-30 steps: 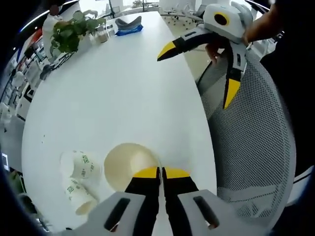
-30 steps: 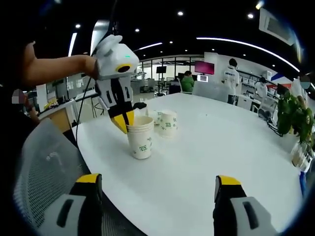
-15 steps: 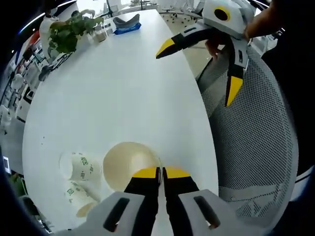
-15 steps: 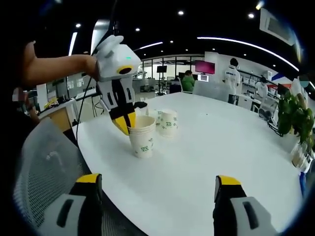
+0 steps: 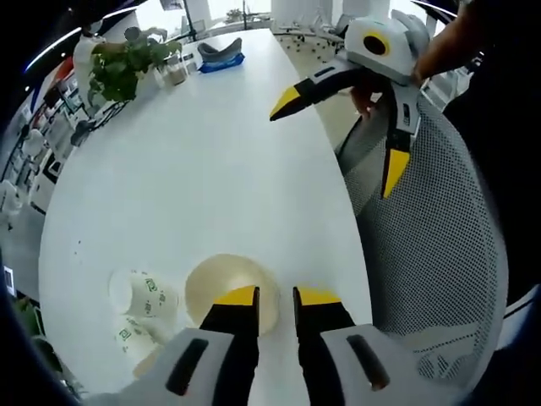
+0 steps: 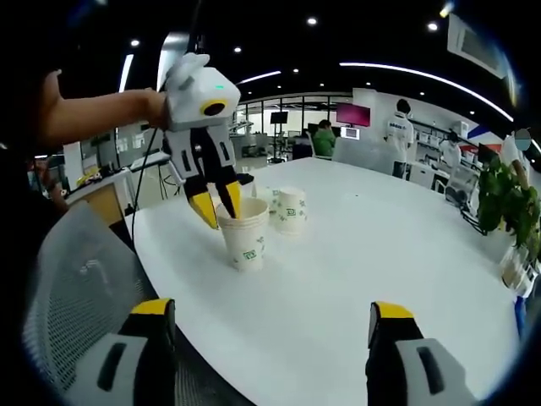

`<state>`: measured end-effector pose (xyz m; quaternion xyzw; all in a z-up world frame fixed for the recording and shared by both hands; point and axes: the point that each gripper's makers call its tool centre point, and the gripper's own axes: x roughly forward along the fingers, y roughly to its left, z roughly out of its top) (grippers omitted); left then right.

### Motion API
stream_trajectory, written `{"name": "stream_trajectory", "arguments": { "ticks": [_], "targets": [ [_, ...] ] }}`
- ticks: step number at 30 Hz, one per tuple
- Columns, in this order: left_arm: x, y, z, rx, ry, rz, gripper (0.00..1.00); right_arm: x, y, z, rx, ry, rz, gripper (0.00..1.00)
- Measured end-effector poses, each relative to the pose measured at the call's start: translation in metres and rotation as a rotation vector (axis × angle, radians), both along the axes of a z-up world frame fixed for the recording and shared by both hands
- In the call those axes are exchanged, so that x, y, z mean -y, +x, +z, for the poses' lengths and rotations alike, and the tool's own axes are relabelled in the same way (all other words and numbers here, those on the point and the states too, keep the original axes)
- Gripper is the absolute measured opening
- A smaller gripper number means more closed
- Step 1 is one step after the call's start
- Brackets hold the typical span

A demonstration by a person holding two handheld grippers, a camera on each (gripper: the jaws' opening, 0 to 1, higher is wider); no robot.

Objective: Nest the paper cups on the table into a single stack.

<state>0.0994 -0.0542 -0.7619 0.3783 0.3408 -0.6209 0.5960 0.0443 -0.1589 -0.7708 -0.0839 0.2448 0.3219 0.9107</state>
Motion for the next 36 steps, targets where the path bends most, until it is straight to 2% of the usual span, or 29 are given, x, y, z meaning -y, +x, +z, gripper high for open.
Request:
{"name": "stream_trajectory", "arguments": {
  "ticks": [5,7,20,23,27,36],
  "targets": [
    [-0.002,0.009,0.013,-0.003,-0.051,0.057,0.16,0.001,0.0,-0.001,0.0,-0.001,-0.001,0.96],
    [-0.011,0.019,0.01,0.002,-0.066,0.079,0.18,0.001,0.0,-0.001,0.001,-0.001,-0.002,0.96],
    [-0.044,0.061,0.038,0.046,-0.153,0.25,0.28,0.003,0.001,-0.001,0.005,0.001,-0.009,0.95],
    [-0.058,0.07,0.037,0.053,-0.153,0.291,0.29,0.003,0.001,0.0,0.006,0.003,-0.011,0.95],
    [-0.069,0.073,0.038,0.062,-0.155,0.326,0.32,0.004,0.002,0.0,0.006,0.005,-0.012,0.95],
    [-0.118,0.095,0.029,0.074,-0.161,0.471,0.39,0.003,0.001,0.001,0.006,0.002,-0.012,0.95]
  ]
}}
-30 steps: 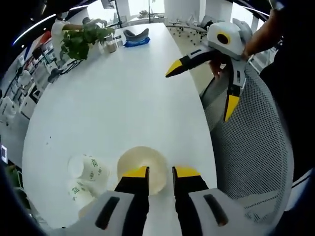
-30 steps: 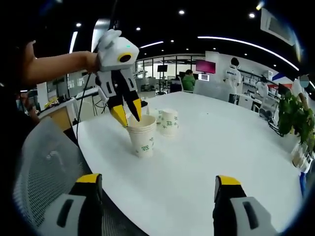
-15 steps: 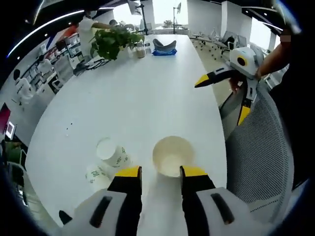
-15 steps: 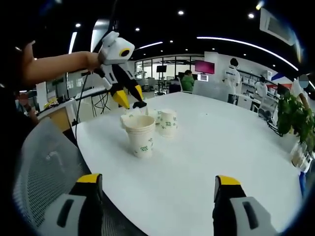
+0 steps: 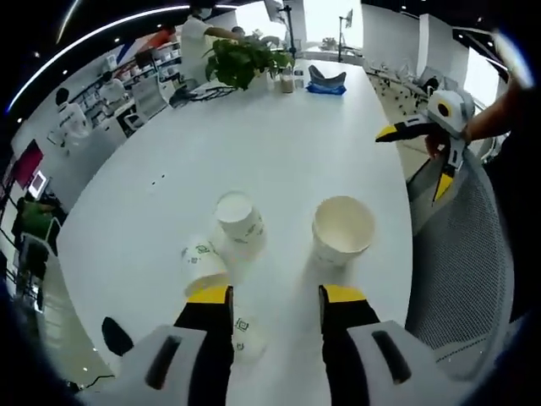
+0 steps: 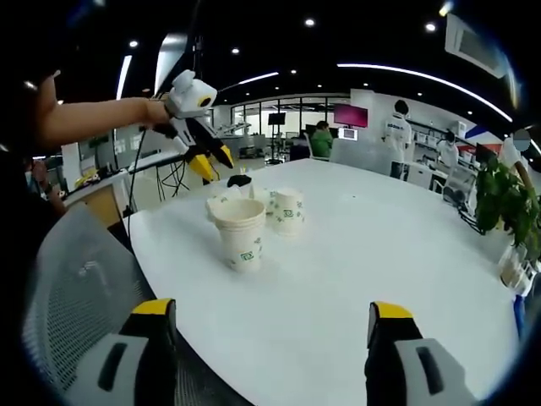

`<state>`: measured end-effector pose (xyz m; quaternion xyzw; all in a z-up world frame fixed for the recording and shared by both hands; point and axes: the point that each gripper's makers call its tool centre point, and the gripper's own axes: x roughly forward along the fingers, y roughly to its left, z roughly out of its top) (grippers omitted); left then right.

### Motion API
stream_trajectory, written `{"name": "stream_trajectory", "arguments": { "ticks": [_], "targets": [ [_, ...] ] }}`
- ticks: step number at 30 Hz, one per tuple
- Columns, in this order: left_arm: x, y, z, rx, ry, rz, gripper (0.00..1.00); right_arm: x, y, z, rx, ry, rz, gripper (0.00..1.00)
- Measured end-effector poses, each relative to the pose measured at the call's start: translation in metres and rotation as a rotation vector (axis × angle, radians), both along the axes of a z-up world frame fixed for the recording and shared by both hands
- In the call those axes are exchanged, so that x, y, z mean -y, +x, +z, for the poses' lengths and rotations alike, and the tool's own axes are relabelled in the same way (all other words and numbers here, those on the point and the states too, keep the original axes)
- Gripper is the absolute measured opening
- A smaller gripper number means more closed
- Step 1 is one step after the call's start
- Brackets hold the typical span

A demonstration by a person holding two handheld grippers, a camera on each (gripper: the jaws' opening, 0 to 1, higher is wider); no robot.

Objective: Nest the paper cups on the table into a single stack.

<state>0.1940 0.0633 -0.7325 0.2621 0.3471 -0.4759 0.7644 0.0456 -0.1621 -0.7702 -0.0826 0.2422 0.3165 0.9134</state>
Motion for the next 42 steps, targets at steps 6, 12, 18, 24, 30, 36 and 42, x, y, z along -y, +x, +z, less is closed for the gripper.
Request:
{"name": "stream_trajectory", "arguments": {
  "ticks": [6,12,18,24,30,36,42],
  "targets": [
    [-0.015,0.004,-0.009,0.002,-0.019,0.096,0.47,0.001,0.0,0.0,0.0,0.0,-0.003,0.95],
    [-0.031,0.01,-0.027,-0.001,-0.027,0.214,0.55,0.001,0.0,0.0,0.0,-0.005,-0.004,0.95],
    [-0.047,0.025,-0.035,0.021,-0.056,0.335,0.58,0.001,0.0,0.0,-0.002,-0.007,-0.004,0.94],
    [-0.057,0.034,-0.043,-0.014,-0.129,0.484,0.58,0.0,0.0,0.0,-0.004,-0.01,-0.002,0.94],
    [-0.061,0.037,-0.048,-0.037,-0.141,0.56,0.57,0.0,-0.001,-0.002,-0.01,-0.014,0.0,0.94],
    [-0.058,0.04,-0.064,-0.077,-0.163,0.591,0.56,0.0,-0.001,-0.003,-0.015,-0.017,0.001,0.94],
    [-0.055,0.045,-0.077,-0.089,-0.152,0.616,0.55,0.001,-0.001,-0.003,-0.013,-0.022,-0.005,0.94]
  ]
}}
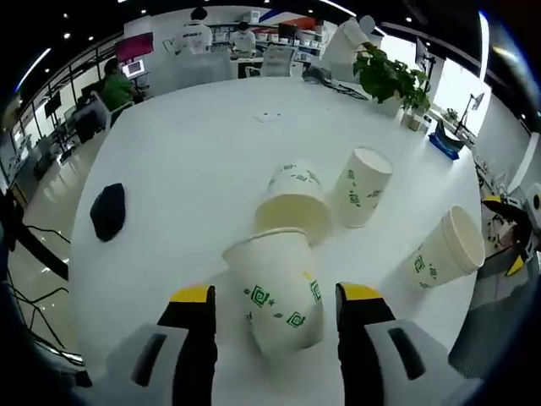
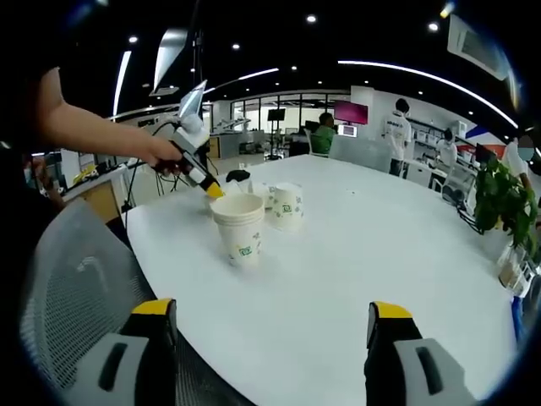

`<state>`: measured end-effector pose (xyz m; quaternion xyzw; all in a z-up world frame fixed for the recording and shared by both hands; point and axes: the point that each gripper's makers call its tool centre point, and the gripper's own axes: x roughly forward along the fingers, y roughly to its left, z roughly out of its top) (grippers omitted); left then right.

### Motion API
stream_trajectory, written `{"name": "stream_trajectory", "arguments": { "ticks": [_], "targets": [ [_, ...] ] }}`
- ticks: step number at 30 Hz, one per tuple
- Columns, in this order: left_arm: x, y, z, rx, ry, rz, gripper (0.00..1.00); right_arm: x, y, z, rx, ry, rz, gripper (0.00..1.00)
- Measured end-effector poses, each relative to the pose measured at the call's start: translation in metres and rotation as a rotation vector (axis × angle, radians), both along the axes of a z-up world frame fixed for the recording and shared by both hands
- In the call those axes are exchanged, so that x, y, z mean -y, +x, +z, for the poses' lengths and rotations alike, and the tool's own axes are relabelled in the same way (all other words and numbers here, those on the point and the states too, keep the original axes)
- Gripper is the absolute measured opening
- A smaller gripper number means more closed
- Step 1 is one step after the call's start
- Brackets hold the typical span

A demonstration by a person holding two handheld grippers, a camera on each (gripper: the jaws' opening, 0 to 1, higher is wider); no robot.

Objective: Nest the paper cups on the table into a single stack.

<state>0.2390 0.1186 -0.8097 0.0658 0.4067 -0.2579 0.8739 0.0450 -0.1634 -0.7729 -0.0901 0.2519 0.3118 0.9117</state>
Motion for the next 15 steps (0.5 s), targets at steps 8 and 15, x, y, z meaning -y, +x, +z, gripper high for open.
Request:
{"name": "stream_trajectory", "arguments": {
  "ticks": [8,15],
  "targets": [
    [0.002,-0.005,-0.006,-0.025,-0.011,0.045,0.5,0.002,0.001,-0.001,0.001,-0.002,-0.003,0.94],
    [0.006,-0.007,-0.014,-0.056,-0.02,0.059,0.44,0.002,0.001,0.0,0.004,0.0,-0.01,0.94]
  ]
}}
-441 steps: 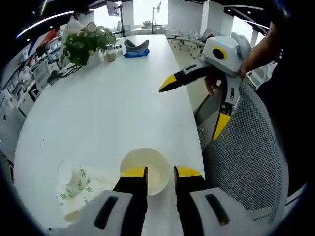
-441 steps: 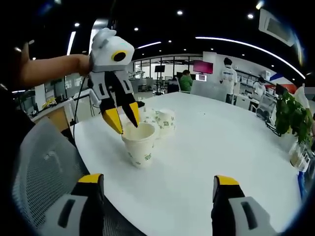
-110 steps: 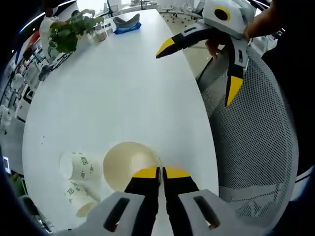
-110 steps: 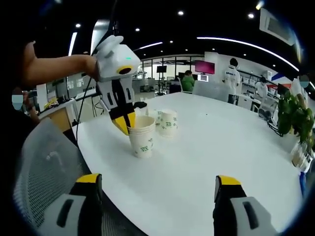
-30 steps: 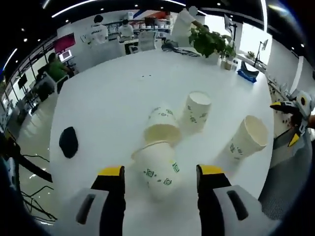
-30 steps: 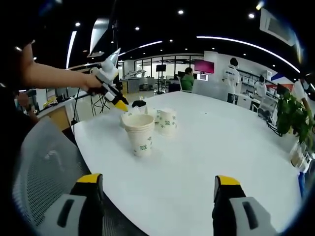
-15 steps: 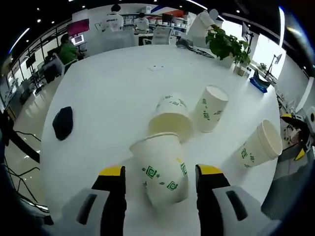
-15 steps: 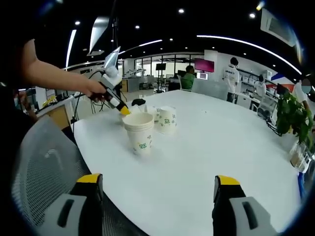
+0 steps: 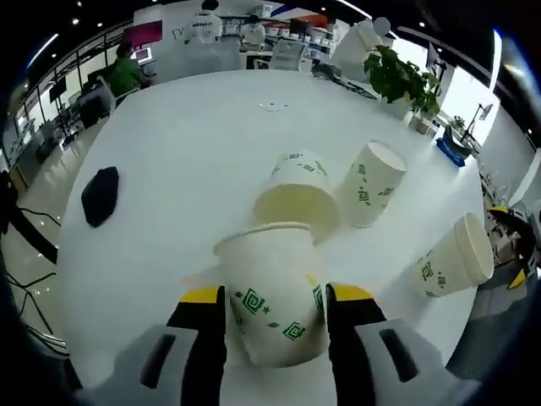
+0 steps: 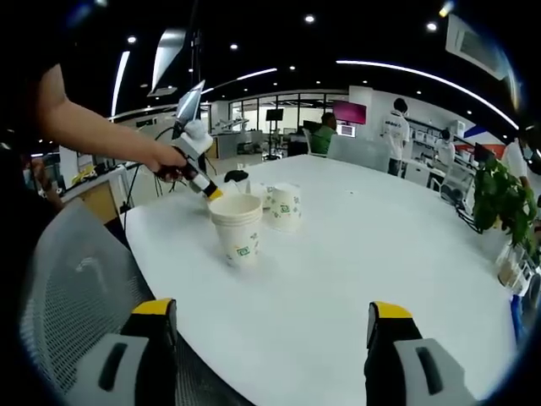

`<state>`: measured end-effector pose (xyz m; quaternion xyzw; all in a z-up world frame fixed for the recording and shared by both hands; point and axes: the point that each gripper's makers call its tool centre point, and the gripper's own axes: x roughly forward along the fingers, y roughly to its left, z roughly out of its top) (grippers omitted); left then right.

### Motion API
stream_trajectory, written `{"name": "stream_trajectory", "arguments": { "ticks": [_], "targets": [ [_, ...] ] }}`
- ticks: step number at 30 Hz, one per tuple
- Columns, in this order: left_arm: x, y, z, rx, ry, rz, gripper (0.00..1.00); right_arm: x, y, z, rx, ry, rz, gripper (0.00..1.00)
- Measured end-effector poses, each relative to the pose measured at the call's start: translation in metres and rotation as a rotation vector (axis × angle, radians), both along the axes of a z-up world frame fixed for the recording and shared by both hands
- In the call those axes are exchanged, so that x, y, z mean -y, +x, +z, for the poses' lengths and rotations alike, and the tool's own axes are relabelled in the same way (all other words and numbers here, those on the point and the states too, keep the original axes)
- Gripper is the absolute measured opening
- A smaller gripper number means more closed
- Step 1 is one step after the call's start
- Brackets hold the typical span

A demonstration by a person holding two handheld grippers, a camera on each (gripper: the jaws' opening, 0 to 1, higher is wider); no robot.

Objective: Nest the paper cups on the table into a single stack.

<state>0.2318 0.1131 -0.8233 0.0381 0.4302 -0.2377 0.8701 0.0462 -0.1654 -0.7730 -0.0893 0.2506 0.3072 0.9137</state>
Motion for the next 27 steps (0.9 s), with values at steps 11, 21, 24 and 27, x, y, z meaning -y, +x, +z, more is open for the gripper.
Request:
{"name": "stream_trajectory", "arguments": {
  "ticks": [11,21,24,27],
  "targets": [
    [0.0,-0.011,-0.002,-0.016,0.0,0.019,0.4,0.0,0.0,0.001,0.003,0.007,-0.002,0.94],
    [-0.003,-0.02,-0.005,-0.026,-0.006,0.008,0.39,-0.002,0.0,0.003,0.011,0.012,0.005,0.95],
    [-0.006,-0.028,-0.003,-0.027,-0.013,0.009,0.38,-0.002,0.001,0.004,0.018,0.012,0.009,0.95],
    [-0.009,-0.028,-0.004,-0.024,-0.003,-0.005,0.38,-0.003,0.001,0.005,0.025,0.006,0.015,0.95]
  ]
}}
